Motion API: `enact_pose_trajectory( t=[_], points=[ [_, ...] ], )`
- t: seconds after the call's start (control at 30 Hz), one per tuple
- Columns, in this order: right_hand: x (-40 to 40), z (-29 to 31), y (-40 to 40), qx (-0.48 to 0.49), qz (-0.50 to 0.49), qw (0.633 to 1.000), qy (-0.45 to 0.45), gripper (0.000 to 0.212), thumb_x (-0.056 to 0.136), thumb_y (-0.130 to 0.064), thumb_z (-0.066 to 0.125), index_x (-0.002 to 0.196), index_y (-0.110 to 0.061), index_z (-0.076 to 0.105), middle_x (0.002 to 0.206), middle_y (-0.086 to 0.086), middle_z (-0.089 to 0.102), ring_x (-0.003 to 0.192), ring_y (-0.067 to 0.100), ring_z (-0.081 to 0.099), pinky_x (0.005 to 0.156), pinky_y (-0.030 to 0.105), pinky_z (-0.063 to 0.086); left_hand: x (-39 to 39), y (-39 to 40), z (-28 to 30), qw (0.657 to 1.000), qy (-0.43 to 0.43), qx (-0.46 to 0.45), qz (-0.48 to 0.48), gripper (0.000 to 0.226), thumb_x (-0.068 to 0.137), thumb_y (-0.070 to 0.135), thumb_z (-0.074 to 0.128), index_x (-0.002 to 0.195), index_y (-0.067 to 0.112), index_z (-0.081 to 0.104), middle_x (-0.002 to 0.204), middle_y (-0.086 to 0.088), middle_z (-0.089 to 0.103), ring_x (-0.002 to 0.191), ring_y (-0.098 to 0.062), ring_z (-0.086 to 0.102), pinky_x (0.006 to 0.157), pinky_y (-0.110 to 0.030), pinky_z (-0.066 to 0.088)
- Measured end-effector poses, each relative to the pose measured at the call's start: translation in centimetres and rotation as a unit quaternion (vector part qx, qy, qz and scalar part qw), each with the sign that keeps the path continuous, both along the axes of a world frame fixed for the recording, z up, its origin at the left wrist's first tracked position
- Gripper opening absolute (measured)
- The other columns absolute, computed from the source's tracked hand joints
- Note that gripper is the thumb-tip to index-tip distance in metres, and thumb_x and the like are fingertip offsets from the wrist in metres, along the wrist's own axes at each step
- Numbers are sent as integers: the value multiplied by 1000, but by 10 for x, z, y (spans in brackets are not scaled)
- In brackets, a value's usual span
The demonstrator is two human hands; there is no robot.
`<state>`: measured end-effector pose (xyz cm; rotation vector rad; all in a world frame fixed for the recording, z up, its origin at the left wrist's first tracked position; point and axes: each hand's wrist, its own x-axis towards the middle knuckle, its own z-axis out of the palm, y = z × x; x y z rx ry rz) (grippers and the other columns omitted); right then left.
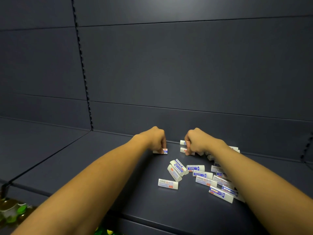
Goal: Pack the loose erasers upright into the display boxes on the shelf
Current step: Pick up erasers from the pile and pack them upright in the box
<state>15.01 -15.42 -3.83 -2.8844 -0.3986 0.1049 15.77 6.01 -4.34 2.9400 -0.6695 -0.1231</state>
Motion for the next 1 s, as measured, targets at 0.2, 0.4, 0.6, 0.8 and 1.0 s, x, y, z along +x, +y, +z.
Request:
enact_pose_trajectory(
  t=[0.2, 0.4, 0.6, 0.8, 1.0],
  points=[
    [-2, -8, -5, 56, -10, 998, 26, 37, 66, -12, 93, 87, -15, 62, 81, 7, 72, 74, 25, 70, 66, 41, 59, 3, -5, -1, 1000, -1, -3, -8, 19, 84, 15, 78, 102, 20, 80, 102, 1, 75, 97, -17, 66, 89, -38, 58],
    [0, -14, -17, 82, -56, 994, 37, 24, 64, -28, 94, 77, -24, 74, 80, 2, 73, 82, 26, 71, 75, 54, 61, 6, -6, -3, 1000, -5, -13, 2, 24, 84, 21, 80, 107, 13, 78, 105, -3, 74, 97, -19, 66, 89, -36, 57],
    [-6, -7, -13, 70, -54, 996, 9, 18, 69, -18, 90, 65, -26, 75, 79, 5, 72, 72, 27, 70, 68, 49, 62, 6, -5, 2, 998, -23, -58, 21, 13, 80, 17, 82, 93, 19, 81, 83, 10, 70, 91, -12, 65, 80, -28, 55],
    [-17, 22, -16, 105, -61, 992, -43, 17, 71, -18, 90, 85, -22, 82, 76, -5, 75, 74, 8, 67, 76, 26, 55, 6, -12, 34, 995, -43, -86, -8, 13, 72, 21, 87, 84, 23, 82, 78, 12, 73, 82, -5, 63, 77, -23, 52],
    [-44, 31, -41, 123, -105, 986, -32, 16, 78, -19, 85, 94, -22, 82, 88, -6, 77, 85, 12, 70, 79, 26, 56, 6, -47, 43, 994, -49, -73, -68, 10, 76, 21, 86, 85, 20, 83, 88, 9, 76, 84, -4, 61, 79, -23, 50]
  ],
)
